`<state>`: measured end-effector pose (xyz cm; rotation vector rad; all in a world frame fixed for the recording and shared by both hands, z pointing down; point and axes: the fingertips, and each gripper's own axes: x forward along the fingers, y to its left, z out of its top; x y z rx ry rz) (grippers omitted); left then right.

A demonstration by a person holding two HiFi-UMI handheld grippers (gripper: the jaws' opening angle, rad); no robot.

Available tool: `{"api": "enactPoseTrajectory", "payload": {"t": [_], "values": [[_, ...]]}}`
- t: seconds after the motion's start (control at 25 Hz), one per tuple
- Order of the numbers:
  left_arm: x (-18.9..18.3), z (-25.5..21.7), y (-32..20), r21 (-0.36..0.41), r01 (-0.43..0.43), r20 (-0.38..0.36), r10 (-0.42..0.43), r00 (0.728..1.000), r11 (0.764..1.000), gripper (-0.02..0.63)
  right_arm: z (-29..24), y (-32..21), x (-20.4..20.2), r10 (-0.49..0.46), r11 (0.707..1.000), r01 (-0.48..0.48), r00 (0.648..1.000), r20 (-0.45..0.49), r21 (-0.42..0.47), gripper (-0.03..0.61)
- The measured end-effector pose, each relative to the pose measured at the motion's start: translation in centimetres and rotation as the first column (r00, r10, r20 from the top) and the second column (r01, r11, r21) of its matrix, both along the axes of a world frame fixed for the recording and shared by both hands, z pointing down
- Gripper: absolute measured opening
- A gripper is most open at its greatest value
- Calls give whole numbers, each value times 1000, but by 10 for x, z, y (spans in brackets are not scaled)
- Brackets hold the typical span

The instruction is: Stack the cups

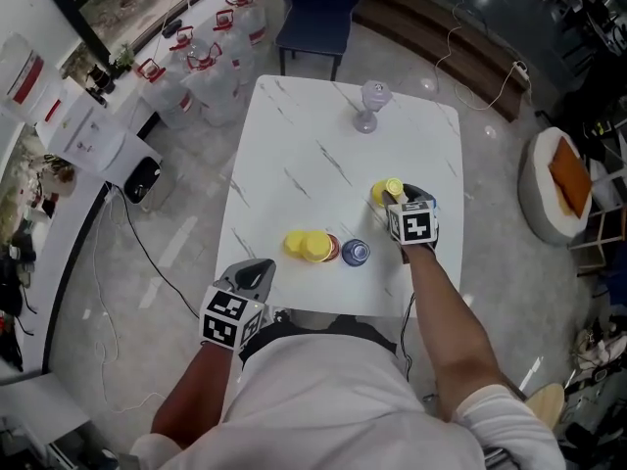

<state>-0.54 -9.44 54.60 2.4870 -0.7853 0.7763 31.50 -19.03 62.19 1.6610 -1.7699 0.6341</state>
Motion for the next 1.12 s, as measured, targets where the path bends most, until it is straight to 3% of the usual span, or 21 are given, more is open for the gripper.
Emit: {"api": "enactPoseTrajectory", "payload": {"t": [0.52,0.84,1.12], "values": [[23,-10,-8,47,-169,-30,170,985,985,8,-104,69,-56,-64,987,60,998,25,146,212],[32,-14,-4,54,-228,-40,230,972,972,9,-85,121,-128,-211,976,211,977,-9,56,212],[29,-12,2,47,-236,-37,238,970,971,9,-71,125,-155,-251,968,252,968,-17,26,212]]}}
